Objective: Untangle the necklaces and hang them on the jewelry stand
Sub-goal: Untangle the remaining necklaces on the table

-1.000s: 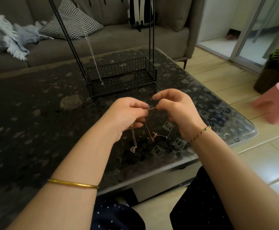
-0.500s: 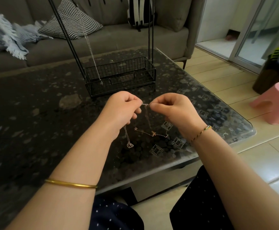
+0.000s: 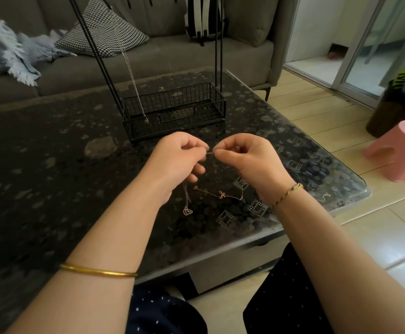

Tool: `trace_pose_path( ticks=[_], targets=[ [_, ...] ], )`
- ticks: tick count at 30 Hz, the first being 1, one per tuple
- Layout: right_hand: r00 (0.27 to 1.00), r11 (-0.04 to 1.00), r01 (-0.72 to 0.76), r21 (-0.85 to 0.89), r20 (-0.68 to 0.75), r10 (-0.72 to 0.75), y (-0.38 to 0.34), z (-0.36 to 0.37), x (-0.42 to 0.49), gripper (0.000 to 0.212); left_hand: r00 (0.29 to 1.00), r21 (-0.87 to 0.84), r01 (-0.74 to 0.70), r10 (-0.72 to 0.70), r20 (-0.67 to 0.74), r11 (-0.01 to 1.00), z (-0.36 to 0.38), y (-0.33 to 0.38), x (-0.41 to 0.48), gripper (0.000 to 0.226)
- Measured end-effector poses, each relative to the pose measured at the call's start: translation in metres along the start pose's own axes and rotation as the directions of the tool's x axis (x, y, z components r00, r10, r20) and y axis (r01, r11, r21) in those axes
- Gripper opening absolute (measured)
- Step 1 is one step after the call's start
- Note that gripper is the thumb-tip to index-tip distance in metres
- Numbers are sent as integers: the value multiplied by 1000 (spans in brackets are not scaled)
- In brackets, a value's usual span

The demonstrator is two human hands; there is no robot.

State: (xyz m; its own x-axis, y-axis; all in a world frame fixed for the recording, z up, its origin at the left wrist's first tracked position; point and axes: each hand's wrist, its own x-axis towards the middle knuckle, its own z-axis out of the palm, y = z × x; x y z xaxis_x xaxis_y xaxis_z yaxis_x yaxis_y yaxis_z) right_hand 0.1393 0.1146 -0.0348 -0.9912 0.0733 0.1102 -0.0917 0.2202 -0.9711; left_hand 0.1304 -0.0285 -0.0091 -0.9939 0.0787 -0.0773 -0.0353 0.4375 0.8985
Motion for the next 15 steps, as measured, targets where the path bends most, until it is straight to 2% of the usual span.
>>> trace_pose_path(
  ticks=[8,15],
  targets=[
    [998,996,56,67,14,-57,3,0,1,18,996,-78,51,-46,73,996,0,4,-4,6],
    [997,995,68,67,26,-70,1,-1,0,13,995,-47,48,-44,87,998,2,2,-3,4]
  ],
)
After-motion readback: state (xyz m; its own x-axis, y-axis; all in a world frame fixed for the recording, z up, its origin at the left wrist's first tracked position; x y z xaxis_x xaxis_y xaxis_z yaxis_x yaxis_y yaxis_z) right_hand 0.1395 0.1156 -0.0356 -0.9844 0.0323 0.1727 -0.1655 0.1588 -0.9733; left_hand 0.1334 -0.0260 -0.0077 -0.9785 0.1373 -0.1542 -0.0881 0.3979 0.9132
